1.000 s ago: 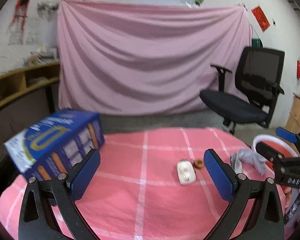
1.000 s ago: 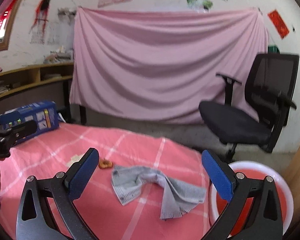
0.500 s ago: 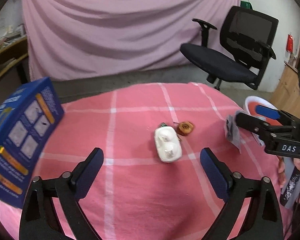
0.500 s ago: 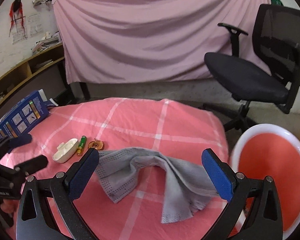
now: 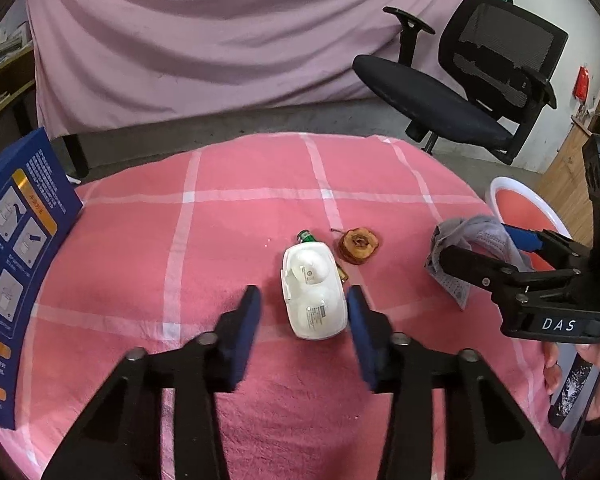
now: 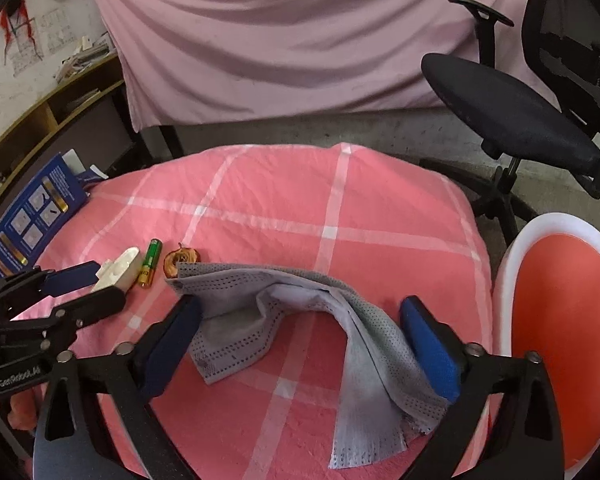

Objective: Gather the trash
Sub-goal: 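Grasp the white plastic case with the left tool while the right tool grasps the grey cloth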

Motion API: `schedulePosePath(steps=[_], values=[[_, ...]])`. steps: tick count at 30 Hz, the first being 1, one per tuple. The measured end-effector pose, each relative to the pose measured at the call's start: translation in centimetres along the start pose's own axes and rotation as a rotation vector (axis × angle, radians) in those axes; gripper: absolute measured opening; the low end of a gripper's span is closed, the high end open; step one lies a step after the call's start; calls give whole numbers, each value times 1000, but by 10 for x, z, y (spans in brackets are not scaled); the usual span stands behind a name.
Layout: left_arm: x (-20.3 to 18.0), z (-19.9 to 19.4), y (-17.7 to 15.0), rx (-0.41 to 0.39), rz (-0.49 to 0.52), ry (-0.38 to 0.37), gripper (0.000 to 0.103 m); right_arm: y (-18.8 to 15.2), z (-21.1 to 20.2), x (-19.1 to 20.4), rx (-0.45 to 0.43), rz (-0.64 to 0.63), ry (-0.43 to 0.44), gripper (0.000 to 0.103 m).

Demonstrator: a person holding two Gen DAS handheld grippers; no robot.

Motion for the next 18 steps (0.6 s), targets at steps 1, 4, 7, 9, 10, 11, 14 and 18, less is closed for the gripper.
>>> schedulePosePath(steps=[1, 4, 7, 9, 10, 11, 14, 18], values=[[1, 0, 0, 0, -2, 1, 31, -1, 0, 1, 5, -5, -1, 94], [4, -3, -1, 0, -15, -10, 25, -2, 0, 3, 7, -19, 6, 92], [4, -3, 0, -2, -15, -12, 24, -2, 1, 6, 13, -23, 16, 91], [3, -5, -1, -5, -8, -6, 24, -2, 1, 6, 15, -22, 26, 88], [1, -5, 0, -9, -3, -3, 24, -3, 1, 6, 18, -22, 29, 86], [0, -7, -1, -11, -1, -2, 24, -3, 2, 7, 21, -23, 30, 85], [0, -12, -2, -25, -11, 2, 24, -4, 2, 8, 26, -28, 28, 73], [3, -22, -4, -48, -47, 16, 24, -5, 1, 10, 29, -39, 32, 59]])
Point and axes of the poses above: each gripper's, at about its wrist camera, not at the fingertips, and z roughly the way its jaws point, x to its left, y to its top, the point moved 7 cm from there along z, roughly the way its jaws point, and after that the axes turned 11 degrees about -x, right-handed, at the moved point
